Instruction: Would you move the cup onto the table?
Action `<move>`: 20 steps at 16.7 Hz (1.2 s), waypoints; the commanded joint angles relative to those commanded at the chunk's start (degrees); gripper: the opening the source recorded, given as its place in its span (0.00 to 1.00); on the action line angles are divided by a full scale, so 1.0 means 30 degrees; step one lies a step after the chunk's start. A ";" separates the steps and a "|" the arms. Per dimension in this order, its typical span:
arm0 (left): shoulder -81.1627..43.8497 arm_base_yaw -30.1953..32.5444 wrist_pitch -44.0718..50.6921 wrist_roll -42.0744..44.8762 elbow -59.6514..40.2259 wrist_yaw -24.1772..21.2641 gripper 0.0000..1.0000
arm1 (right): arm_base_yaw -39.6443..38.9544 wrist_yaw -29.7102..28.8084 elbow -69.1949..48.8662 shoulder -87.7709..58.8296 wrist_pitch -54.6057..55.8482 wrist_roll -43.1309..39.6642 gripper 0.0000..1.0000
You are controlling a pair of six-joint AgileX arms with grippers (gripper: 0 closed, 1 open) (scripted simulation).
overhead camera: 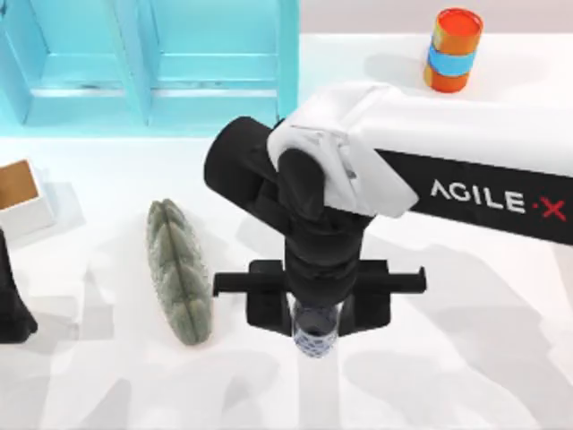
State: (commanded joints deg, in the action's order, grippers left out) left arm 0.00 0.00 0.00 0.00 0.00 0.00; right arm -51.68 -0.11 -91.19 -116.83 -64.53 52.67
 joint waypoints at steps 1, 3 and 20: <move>0.0000 0.0000 0.0000 0.0000 0.0000 0.0000 1.00 | 0.0000 0.0000 0.0000 0.0000 0.0000 0.0000 0.00; 0.0000 0.0000 0.0000 0.0000 0.0000 0.0000 1.00 | 0.0000 0.0000 0.0000 0.0000 0.0000 0.0000 0.08; 0.0000 0.0000 0.0000 0.0000 0.0000 0.0000 1.00 | 0.0000 0.0000 0.0000 0.0000 0.0000 0.0000 1.00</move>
State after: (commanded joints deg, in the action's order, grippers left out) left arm 0.00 0.00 0.00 0.00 0.00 0.00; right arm -51.68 -0.11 -91.19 -116.83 -64.53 52.67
